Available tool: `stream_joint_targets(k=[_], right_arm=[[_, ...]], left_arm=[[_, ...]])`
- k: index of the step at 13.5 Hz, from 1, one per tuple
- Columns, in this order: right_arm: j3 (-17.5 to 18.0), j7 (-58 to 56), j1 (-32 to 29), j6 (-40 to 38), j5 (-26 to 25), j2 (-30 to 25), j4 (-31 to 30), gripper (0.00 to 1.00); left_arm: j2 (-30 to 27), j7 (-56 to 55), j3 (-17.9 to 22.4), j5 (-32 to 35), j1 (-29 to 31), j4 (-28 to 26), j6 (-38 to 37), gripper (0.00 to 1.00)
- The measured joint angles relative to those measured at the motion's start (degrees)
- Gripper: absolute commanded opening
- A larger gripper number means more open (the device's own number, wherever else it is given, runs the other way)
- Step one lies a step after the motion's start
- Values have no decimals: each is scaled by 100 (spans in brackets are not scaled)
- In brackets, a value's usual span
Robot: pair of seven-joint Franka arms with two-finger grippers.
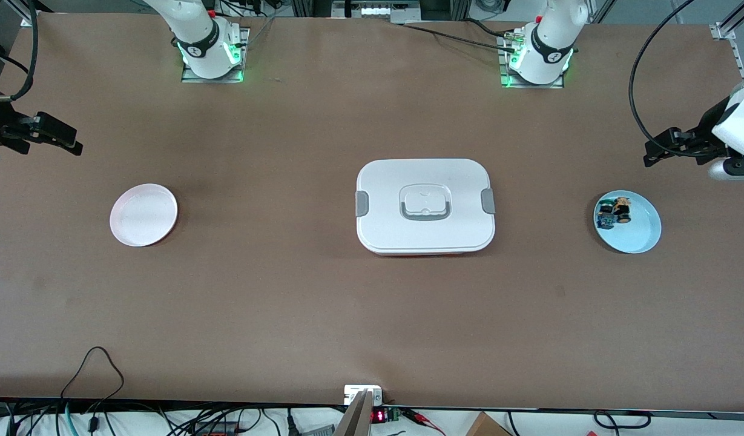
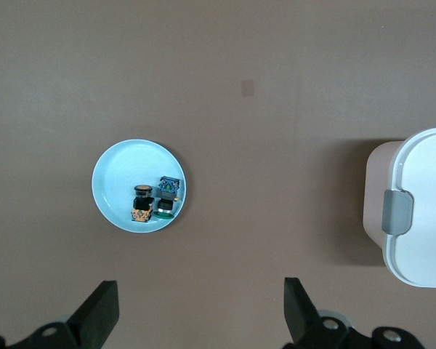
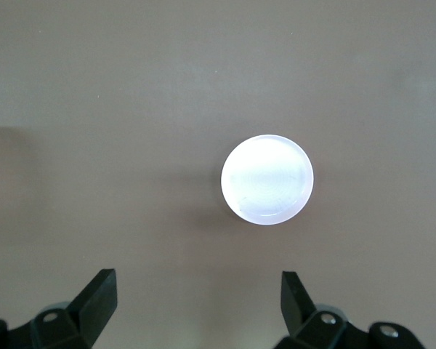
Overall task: Transfer orange switch to right arm and place
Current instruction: 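Move the left gripper down over the orange switch on the blue plate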
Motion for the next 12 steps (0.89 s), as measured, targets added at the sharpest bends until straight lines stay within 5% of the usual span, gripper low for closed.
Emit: stream_joint_targets(k=[5,12], right_arm=[[2,0,0,-34,0,0,0,100],[3,0,-1,-42,-2,0,0,100]], left_arm=[[93,227,17,5,91,14,-339,100],[1009,4263,78,162,689,13,-429,100]])
